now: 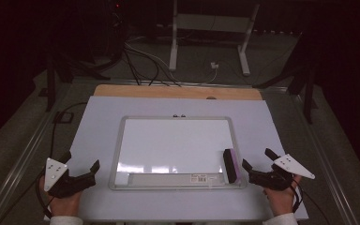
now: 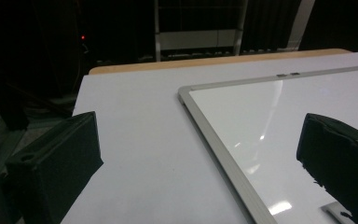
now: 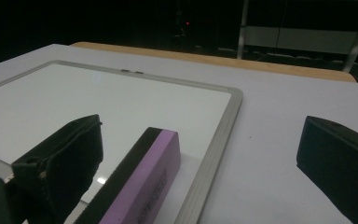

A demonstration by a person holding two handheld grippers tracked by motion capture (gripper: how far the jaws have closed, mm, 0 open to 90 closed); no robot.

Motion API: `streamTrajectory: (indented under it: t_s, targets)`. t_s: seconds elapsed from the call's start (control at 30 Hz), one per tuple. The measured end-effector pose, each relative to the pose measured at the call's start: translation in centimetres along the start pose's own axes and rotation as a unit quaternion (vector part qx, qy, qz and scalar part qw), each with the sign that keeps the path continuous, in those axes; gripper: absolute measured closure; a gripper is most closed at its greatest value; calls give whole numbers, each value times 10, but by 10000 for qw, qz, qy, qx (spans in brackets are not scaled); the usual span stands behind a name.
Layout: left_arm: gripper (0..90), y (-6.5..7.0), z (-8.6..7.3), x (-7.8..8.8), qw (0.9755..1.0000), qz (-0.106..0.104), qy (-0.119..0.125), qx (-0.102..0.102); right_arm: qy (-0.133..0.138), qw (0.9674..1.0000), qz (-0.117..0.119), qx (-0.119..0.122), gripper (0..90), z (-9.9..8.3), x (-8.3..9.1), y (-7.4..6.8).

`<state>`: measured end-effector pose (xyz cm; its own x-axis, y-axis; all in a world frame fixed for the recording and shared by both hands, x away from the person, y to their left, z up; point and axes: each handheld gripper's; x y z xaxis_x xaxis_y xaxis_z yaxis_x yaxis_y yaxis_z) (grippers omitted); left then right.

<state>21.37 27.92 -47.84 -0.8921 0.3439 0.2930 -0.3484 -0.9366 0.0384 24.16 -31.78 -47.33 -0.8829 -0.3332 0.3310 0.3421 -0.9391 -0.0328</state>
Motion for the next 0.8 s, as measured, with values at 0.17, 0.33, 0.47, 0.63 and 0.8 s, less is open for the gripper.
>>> streamTrajectory:
  t_s: [0.17, 0.33, 0.47, 0.63, 0.8]
  targets:
    - [6, -1, 0, 1, 10000, -9, 49, 6, 28, 10000, -78, -24, 9, -5, -1, 4]
    - [6, 0, 0, 1, 10000, -43, 73, 11, 29, 9999, -130, -17, 9, -7, -1, 6]
    - [6, -1, -1, 0, 10000, -66, 49, 29, -16, 9999, -167, 7, 9, -9, -4, 6]
    - [6, -2, -2, 1, 10000, -52, 33, 67, -36, 9998, -220, 10, 9, -10, -5, 6]
    - [6, -2, -2, 0, 10000, -19, -6, 63, -111, 9996, -258, 23, 9, -12, -7, 8]
Point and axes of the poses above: each handheld gripper's, and its own axes: x roughly backward along the jaws, z roughly out of its top, y roughly to its right, and after that the axes turned 5 degrees about -z, right-handed
